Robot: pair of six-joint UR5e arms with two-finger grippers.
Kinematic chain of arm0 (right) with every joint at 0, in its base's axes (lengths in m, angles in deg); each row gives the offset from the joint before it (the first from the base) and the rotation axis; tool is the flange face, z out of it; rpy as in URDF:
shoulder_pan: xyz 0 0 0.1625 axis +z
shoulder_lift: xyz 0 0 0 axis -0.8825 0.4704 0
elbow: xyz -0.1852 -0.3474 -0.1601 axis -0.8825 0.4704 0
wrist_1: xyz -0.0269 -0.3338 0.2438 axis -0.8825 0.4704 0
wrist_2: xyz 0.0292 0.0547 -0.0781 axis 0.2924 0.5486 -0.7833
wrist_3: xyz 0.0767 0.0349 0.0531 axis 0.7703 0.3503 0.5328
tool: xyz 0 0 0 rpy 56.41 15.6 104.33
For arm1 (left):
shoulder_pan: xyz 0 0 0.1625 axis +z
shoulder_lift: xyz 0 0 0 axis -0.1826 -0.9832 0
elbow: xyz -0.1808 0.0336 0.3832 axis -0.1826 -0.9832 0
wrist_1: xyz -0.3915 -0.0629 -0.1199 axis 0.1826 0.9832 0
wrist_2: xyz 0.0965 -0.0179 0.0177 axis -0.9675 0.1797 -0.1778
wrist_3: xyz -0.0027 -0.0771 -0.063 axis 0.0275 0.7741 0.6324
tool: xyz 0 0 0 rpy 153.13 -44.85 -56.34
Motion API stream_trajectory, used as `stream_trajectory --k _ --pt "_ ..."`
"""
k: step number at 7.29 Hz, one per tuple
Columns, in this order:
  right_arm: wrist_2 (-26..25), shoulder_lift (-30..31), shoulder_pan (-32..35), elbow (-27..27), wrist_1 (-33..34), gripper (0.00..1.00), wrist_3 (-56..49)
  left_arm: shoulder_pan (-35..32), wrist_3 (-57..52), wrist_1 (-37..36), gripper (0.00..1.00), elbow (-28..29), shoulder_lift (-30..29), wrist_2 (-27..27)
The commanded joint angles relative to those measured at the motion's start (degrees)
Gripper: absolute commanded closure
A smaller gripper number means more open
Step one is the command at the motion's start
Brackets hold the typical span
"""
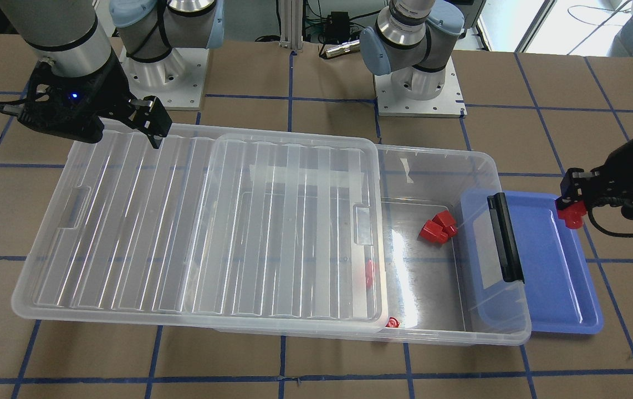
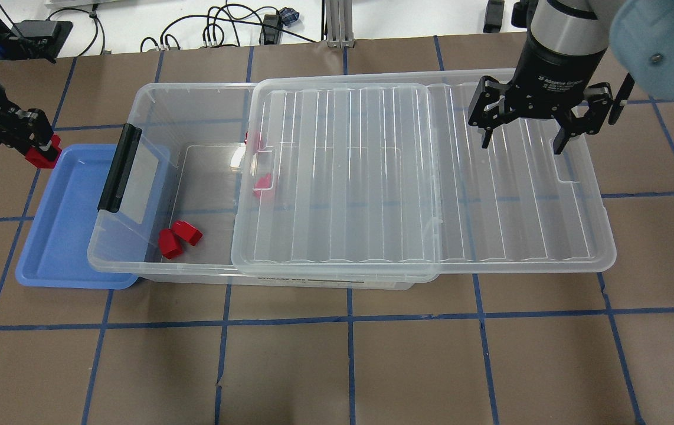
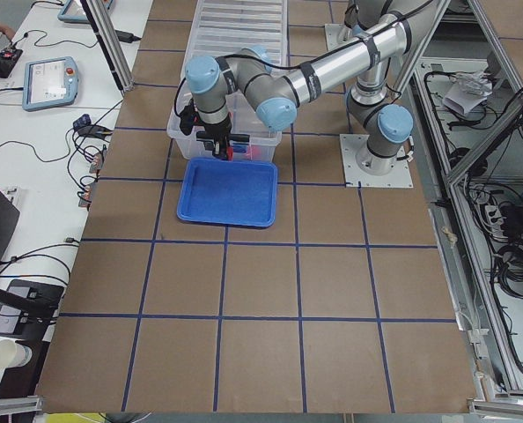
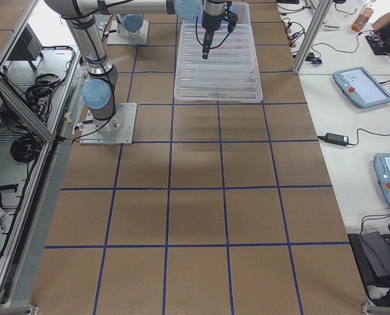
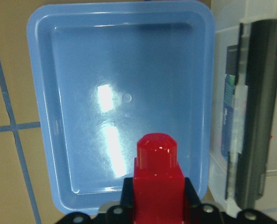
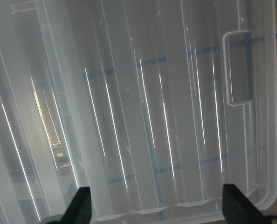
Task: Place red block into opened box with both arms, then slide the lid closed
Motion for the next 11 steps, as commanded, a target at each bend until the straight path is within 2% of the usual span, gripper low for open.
stream_trajectory --k 1,3,4,5,7,11 --pt "0.0 -0.1 0.0 -0.1 0.0 0.00 0.0 -10.2 12.6 0.3 0.84 -2.2 1.9 -0.2" --pt "0.0 -0.1 -0.1 -0.1 0.0 0.00 -0.1 -14.3 20.9 -10.0 0.84 -8.9 0.9 -0.2" --pt "0.0 -0.1 -0.3 -0.2 0.0 0.00 -0.1 -14.4 20.6 -18.2 0.84 -12.5 -0.1 0.0" --pt "0.0 -0.1 -0.3 -0.3 0.0 0.00 -0.1 -16.2 23.8 -22.4 0.84 -14.1 -0.7 0.2" --pt "0.0 -0.1 -0.3 -0.3 0.0 0.00 -0.1 -18.4 25.9 -25.0 0.84 -15.0 -2.3 0.0" --pt "0.0 -0.1 -0.3 -0.4 0.0 0.00 -0.1 -17.7 22.5 -26.9 0.84 -17.0 -5.0 0.0"
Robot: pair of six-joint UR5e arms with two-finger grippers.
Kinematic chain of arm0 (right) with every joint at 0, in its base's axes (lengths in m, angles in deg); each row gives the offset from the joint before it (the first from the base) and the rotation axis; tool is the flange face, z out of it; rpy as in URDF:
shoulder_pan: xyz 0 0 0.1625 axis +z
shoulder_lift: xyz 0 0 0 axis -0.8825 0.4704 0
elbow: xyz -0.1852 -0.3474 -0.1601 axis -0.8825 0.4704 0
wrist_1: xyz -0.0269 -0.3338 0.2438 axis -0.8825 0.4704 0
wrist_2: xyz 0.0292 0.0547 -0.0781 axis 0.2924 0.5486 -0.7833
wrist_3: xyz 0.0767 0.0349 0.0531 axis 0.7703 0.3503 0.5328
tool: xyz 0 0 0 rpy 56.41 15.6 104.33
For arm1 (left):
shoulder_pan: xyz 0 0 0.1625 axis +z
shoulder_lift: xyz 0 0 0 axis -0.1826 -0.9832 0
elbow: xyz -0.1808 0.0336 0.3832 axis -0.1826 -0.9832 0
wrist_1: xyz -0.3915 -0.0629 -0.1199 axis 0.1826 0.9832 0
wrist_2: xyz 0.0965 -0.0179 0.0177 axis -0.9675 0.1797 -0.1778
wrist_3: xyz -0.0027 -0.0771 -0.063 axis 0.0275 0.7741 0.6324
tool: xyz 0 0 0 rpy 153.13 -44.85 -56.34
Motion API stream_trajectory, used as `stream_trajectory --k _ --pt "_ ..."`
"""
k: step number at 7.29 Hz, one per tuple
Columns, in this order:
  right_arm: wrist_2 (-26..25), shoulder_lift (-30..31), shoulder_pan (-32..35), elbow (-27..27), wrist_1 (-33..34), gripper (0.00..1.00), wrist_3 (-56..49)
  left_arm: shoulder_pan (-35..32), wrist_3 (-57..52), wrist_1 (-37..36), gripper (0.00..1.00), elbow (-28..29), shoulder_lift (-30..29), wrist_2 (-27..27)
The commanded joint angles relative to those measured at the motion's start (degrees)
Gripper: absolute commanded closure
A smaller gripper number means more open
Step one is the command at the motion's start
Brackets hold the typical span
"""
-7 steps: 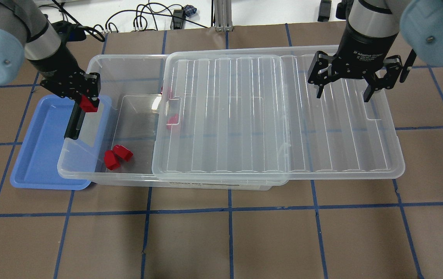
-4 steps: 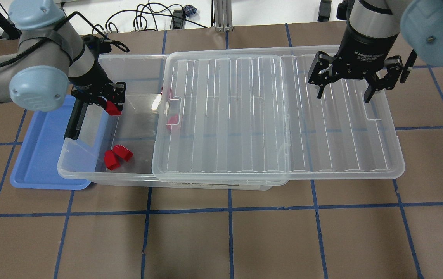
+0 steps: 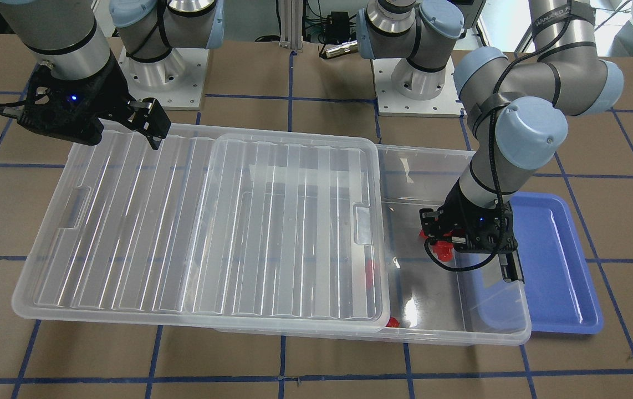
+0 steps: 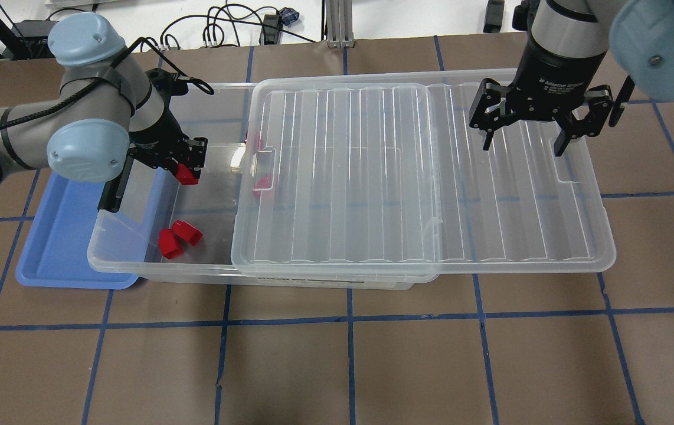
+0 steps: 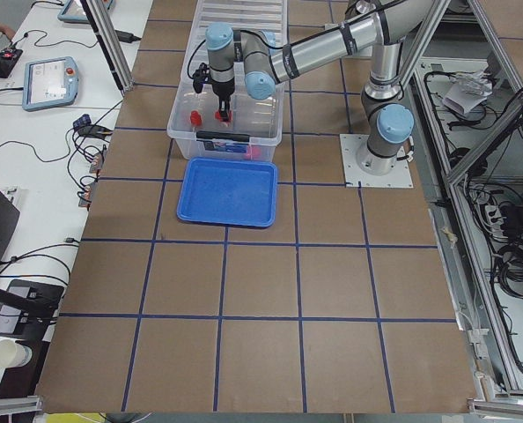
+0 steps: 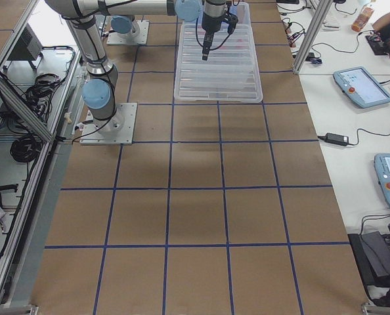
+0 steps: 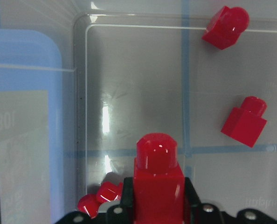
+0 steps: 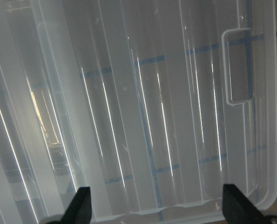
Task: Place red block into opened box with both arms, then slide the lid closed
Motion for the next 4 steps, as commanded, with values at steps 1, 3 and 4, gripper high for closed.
stream_trajectory --k 1,3,4 --pt "0.0 0.0 -0.1 0.0 0.0 0.00 0.0 0.1 -0.4 -1.2 0.84 -0.5 -2.1 -0.1" --pt "-0.1 0.0 -0.1 0.0 0.0 0.00 0.0 1.5 -0.9 -1.2 0.84 -0.6 -2.9 0.0" --pt "-0.1 0.0 -0.1 0.0 -0.1 0.00 0.0 3.1 -1.1 -1.6 0.84 -1.7 -3.2 0.0"
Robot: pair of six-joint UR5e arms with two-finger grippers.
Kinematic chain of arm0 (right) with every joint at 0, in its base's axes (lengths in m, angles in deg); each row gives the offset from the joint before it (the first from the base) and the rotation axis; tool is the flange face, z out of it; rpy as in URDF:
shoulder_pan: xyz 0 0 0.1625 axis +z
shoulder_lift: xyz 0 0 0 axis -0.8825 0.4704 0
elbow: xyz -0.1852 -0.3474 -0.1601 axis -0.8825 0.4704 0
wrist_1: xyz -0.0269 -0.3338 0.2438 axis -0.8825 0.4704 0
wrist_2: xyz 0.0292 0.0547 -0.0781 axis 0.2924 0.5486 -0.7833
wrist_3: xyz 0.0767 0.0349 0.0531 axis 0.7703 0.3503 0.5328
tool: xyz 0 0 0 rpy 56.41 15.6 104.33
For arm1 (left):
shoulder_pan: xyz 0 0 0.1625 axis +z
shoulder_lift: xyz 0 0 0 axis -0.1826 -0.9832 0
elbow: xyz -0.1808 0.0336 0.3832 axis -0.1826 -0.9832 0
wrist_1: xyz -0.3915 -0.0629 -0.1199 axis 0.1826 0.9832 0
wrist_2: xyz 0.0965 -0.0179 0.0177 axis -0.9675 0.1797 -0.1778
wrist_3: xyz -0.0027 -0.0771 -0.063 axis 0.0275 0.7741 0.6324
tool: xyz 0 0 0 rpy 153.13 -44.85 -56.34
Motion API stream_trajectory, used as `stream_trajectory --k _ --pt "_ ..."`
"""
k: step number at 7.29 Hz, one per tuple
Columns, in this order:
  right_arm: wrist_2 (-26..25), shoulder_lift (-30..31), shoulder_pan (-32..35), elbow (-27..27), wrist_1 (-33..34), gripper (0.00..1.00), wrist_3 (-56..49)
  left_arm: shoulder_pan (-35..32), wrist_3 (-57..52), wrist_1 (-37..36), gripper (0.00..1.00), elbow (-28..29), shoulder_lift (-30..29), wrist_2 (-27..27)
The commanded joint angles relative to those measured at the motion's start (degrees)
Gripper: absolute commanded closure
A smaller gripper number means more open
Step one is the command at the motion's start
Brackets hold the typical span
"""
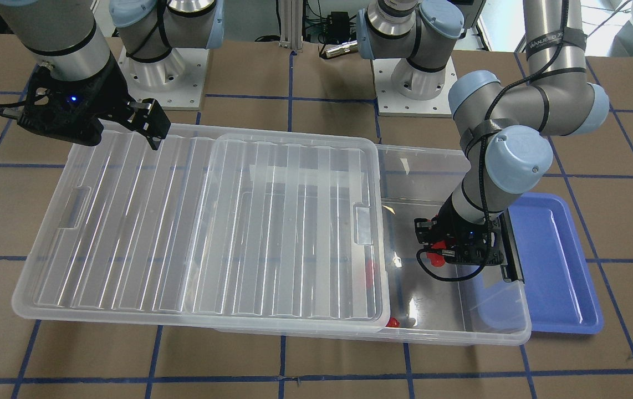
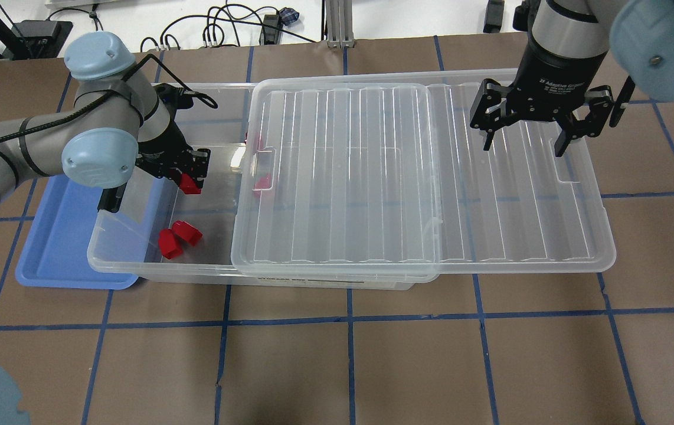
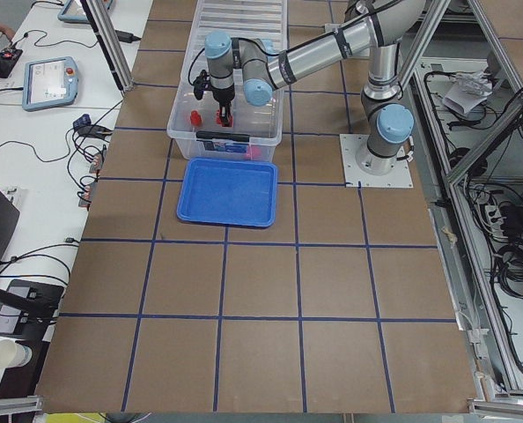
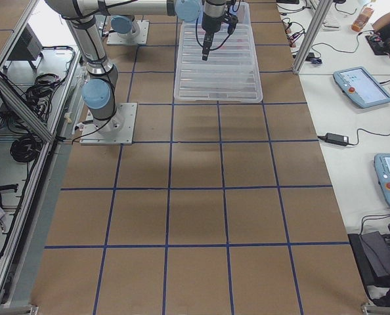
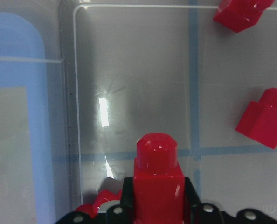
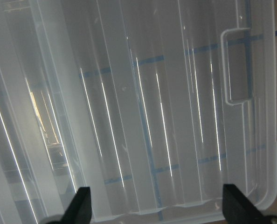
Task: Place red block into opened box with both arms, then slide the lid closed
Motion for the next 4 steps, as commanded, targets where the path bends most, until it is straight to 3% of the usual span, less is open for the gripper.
stream_trajectory --k 1,4 --pt "0.1 0.0 0.0 0.0 -0.1 0.00 0.0 1.5 0.5 -1.7 0.83 -2.0 -0.6 0.0" --pt "0.0 0.0 0.0 0.0 0.0 0.00 0.0 -0.2 0.5 -5.8 0.74 -3.4 -1.1 -0.3"
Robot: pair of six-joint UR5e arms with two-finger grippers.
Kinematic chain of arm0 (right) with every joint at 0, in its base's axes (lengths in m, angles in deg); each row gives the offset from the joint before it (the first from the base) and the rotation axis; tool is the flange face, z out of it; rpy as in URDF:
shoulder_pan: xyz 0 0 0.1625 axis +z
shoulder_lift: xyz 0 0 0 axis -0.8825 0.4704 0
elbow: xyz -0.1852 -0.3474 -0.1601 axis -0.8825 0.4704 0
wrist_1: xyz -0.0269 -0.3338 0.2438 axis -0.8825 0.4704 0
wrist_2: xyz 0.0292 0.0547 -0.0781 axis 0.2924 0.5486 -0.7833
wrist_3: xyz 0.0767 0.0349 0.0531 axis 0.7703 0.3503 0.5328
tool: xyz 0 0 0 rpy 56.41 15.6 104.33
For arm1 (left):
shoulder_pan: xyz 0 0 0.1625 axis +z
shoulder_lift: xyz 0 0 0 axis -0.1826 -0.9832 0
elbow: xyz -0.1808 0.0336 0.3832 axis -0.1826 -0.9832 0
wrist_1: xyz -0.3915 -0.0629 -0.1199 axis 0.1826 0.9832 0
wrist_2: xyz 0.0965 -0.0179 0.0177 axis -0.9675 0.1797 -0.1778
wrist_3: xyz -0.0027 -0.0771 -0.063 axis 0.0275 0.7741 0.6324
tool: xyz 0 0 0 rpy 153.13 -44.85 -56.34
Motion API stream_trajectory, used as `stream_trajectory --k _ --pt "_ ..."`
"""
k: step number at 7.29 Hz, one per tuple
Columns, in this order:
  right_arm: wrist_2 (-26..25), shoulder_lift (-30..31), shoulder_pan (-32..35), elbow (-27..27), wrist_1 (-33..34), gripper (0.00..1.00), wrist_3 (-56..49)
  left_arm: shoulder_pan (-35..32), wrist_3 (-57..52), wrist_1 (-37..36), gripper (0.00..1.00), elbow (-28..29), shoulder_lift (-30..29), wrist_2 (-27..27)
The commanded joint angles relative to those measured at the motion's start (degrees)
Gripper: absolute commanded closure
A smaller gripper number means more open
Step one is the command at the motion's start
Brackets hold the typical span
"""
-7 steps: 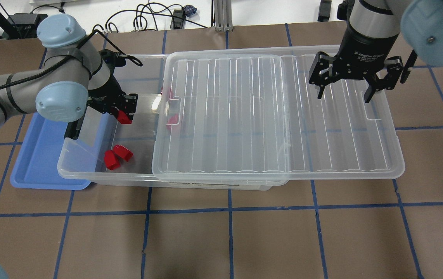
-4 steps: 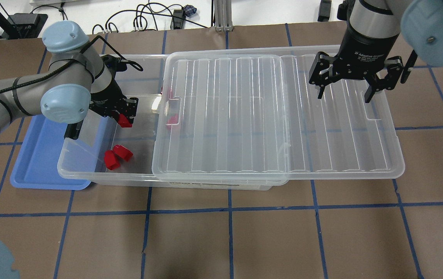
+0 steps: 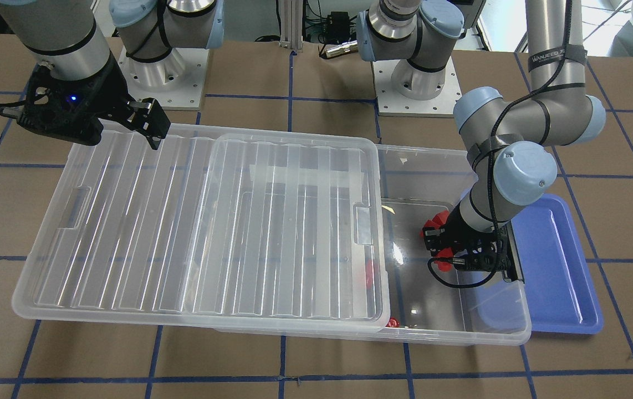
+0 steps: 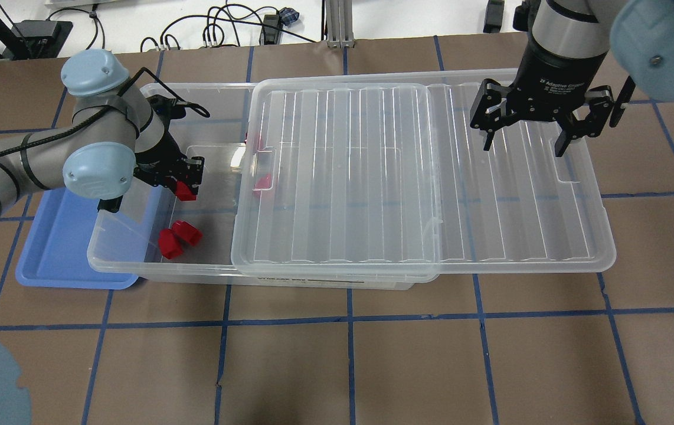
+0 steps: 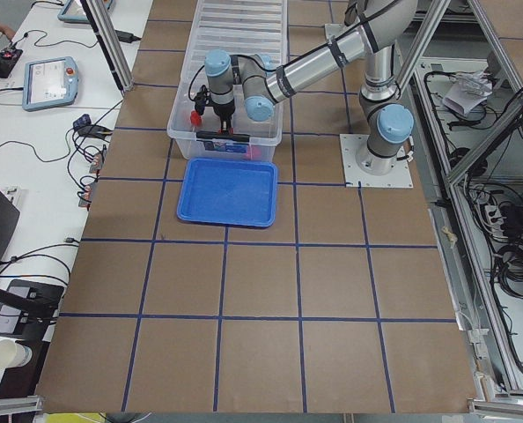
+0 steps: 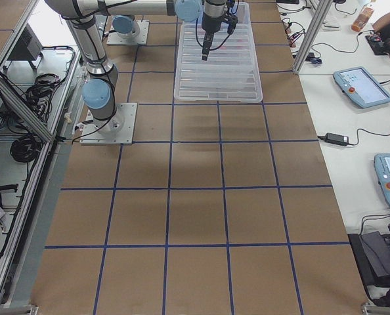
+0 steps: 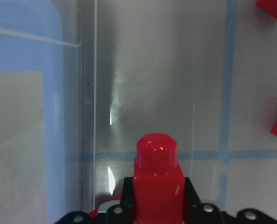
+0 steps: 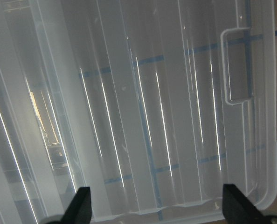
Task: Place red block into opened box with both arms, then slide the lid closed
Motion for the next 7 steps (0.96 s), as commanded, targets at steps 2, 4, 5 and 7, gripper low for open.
stream_trajectory --k 2,4,5,7 --pt "0.0 0.0 0.0 0.0 0.0 0.00 -0.2 -1.7 0.1 -5.5 0.00 -1.5 -0.4 -0.3" --pt "0.0 -0.2 -0.1 0.0 -0.1 0.00 -0.4 -1.5 -0.2 -5.0 0.00 -0.9 0.0 -0.7" --pt "-0.2 -0.3 -0.3 0.1 0.0 0.00 -0.7 -1.5 -0.1 -4.1 0.00 -0.8 1.4 -0.8" --pt "-0.7 -0.7 -5.8 -0.1 -0.3 0.00 -3.2 -2.4 0.3 3.0 0.00 3.5 3.9 -0.8"
